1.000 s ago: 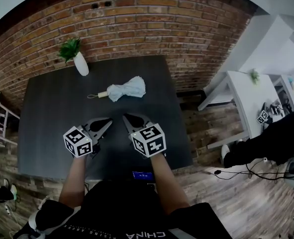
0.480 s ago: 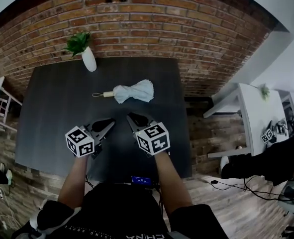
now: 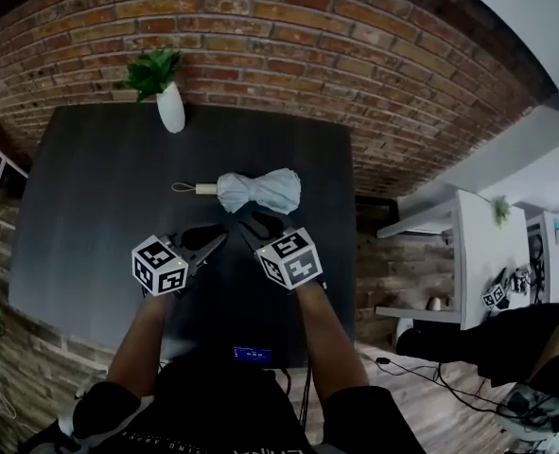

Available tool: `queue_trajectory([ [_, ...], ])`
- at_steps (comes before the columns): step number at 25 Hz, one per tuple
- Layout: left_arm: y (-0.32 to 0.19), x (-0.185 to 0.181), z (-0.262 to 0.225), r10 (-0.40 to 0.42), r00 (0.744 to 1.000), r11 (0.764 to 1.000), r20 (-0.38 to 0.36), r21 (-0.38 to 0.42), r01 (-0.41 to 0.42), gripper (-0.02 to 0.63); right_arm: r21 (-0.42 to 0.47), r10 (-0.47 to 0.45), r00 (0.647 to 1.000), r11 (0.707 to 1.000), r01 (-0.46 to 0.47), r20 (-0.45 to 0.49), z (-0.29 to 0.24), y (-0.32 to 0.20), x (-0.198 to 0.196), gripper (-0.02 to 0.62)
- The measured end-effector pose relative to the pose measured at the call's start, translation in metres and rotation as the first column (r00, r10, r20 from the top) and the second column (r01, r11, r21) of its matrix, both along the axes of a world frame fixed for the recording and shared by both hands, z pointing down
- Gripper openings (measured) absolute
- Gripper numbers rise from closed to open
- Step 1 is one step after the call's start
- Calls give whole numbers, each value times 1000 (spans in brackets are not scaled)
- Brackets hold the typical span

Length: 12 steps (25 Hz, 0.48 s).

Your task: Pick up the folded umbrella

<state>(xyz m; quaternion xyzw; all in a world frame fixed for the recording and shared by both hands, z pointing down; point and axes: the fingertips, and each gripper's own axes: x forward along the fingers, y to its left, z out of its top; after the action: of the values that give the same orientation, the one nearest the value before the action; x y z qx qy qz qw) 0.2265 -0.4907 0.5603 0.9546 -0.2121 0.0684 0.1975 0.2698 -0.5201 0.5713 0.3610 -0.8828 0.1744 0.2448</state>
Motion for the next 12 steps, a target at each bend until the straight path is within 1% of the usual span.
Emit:
queue_trajectory([
  [1,-6,1,5,-3,1000,1000,6,-7,3,51,-8,-19,1000,1000,19,-20,5,-6,-2,150],
  [4,-24,2,20,-25,999,999,38,-24,26,55,-17,-75,993,997,74,-88,18,-26,-5,156],
  [6,-36,2,29,-54,997,998,58,-35,56,81,-20,-105,986,994,103,-130,25,-39,-6,194],
  [8,-47,2,39,-82,994,995,75,-49,85,102,-20,-129,977,992,128,-171,31,-52,-5,196],
  [9,-51,2,44,-93,992,993,85,-58,98,110,-20,-145,970,989,144,-196,35,-58,-3,196],
  [11,-59,2,55,-116,987,989,107,-75,125,110,-27,-187,949,982,186,-255,44,-68,-2,238],
  [12,-63,2,59,-128,984,987,121,-80,138,116,-34,-208,936,978,207,-283,49,-72,-1,238],
])
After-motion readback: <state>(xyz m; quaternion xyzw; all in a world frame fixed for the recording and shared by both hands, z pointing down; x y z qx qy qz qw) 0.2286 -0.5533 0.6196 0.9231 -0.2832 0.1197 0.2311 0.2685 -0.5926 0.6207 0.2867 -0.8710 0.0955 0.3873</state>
